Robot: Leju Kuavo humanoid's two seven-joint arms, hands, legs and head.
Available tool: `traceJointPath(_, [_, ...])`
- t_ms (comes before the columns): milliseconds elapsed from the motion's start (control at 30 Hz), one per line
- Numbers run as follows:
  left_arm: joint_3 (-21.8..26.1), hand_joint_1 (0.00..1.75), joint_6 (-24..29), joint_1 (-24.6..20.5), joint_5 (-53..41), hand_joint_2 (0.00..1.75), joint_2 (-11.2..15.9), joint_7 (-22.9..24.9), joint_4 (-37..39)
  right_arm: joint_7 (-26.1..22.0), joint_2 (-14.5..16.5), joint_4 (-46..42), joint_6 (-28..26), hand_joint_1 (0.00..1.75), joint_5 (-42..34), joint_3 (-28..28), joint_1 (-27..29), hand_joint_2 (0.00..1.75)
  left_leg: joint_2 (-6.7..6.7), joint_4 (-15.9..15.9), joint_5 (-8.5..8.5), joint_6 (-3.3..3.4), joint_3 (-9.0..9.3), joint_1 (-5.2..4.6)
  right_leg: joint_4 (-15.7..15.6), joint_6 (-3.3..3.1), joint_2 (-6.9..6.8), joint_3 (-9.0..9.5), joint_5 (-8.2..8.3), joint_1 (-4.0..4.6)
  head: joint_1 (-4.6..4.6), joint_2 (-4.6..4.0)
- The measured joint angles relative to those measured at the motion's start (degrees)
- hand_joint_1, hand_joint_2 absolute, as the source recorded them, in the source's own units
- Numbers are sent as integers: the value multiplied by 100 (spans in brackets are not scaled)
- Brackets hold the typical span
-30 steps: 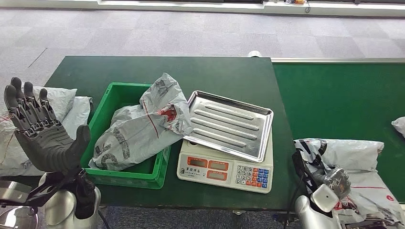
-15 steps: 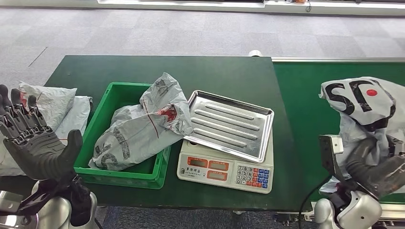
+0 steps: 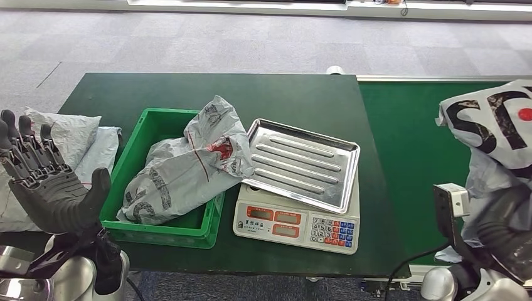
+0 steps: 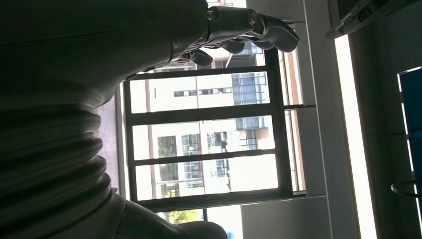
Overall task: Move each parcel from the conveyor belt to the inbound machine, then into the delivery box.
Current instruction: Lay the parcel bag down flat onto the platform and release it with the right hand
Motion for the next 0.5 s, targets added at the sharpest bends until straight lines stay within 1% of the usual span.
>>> traceJointPath(300, [0,0,0,-5,0,175,0,0,19,-27,3,-39,19,175,-1,-67,13,175,0,-1,0,-1,0,-1,0,-1,0,0,0,5,0,0])
traceJointPath(367, [0,0,-8,-8,0,175,1,0,21,-46,-4,-39,259,175,1,-23,10,175,0,-1,0,-1,-2,-1,0,-1,0,2,0,7,0,0])
traceJointPath(400, [0,0,-22,-14,1,175,3,0,22,63,-35,-37,524,175,2,70,4,175,1,-2,0,-1,-4,-1,1,-1,0,3,0,7,1,0])
traceJointPath(433, [0,0,-46,-27,4,175,5,0,25,333,-113,-20,870,175,3,262,-8,175,2,-3,0,-1,-16,-1,1,-1,0,4,0,7,1,0])
traceJointPath(467, [0,0,-80,-53,8,175,9,0,31,738,-236,27,1226,175,5,560,-49,175,4,-4,0,-1,-28,-1,1,-1,0,5,0,7,1,0])
traceJointPath(500, [-1,0,-118,-95,15,175,14,0,44,1212,-407,121,1541,175,7,971,-126,175,8,-5,0,-1,-41,-1,2,-1,2,4,0,6,1,0])
